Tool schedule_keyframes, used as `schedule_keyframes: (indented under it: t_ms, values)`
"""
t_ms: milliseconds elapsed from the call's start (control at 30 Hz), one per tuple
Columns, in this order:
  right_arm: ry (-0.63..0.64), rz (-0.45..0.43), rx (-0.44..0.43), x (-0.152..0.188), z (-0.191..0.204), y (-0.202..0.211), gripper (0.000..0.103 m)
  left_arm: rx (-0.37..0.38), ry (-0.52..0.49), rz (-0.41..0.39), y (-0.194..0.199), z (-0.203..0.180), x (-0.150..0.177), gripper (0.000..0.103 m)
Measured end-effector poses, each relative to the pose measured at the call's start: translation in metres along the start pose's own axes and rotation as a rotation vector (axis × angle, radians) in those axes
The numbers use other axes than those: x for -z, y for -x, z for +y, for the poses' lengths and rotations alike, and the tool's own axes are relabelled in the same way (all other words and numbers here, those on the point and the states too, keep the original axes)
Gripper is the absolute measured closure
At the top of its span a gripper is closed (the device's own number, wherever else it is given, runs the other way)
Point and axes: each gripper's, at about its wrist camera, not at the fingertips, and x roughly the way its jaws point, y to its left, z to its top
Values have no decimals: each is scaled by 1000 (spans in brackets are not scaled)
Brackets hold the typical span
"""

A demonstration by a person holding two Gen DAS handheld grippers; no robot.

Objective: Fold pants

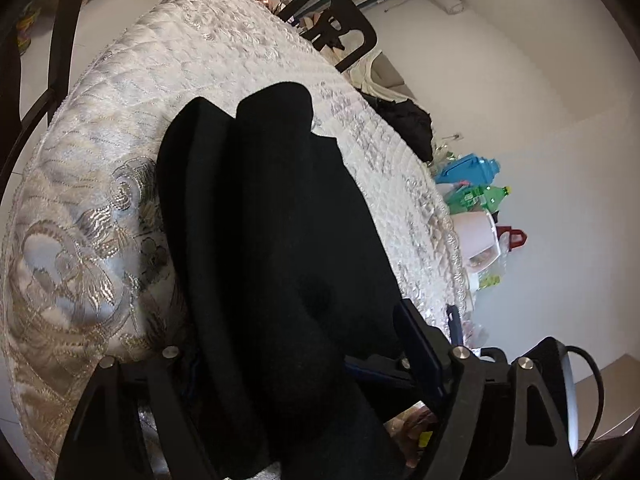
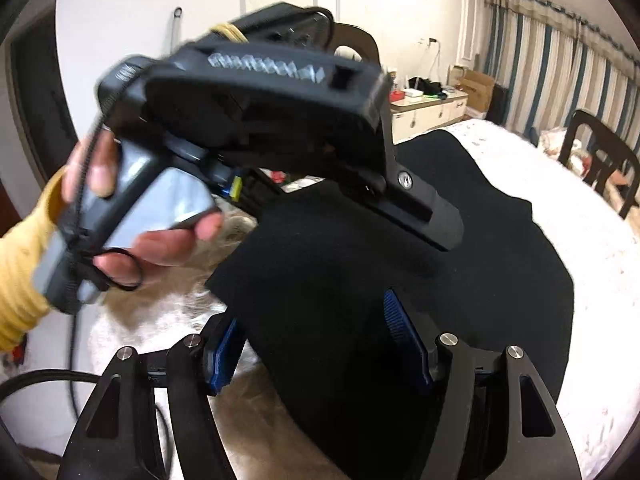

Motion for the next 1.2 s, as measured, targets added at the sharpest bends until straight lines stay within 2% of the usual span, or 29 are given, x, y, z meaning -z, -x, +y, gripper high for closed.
schedule_keyframes:
  t_ms: [167,300,400,533,633,700,867,900,1033,1200]
  values:
    - [-88,-9,-101,15,-18,24,36,-32,-15,9,-3,1,-1,38]
    - [-174,-34,-162,31,-44,52,36,-53,-26,20,0,5,-1,51]
    - [-235,-61,-143,41,-58,76,36,-61,-25,21,2,9,-1,56]
    - [-390,-28,-39,46,-107,76,36,-100,-70,16,1,2,1,57]
    - [-568,-8,-118,53,-137,63,36,-168,-129,14,-2,-9,4,57]
    - [-611,14,-167,57,-146,52,36,-222,-171,11,-4,-17,6,56]
    - [-611,-9,-227,47,-148,39,36,-328,-249,-7,-10,-31,12,56]
    - [-608,-4,-255,44,-152,35,34,-344,-260,-11,-11,-33,13,56]
    - [-587,11,-272,35,-148,26,34,-397,-290,-26,-13,-38,16,54]
    - [-632,-8,-337,27,-152,11,35,-457,-328,-46,-19,-47,19,53]
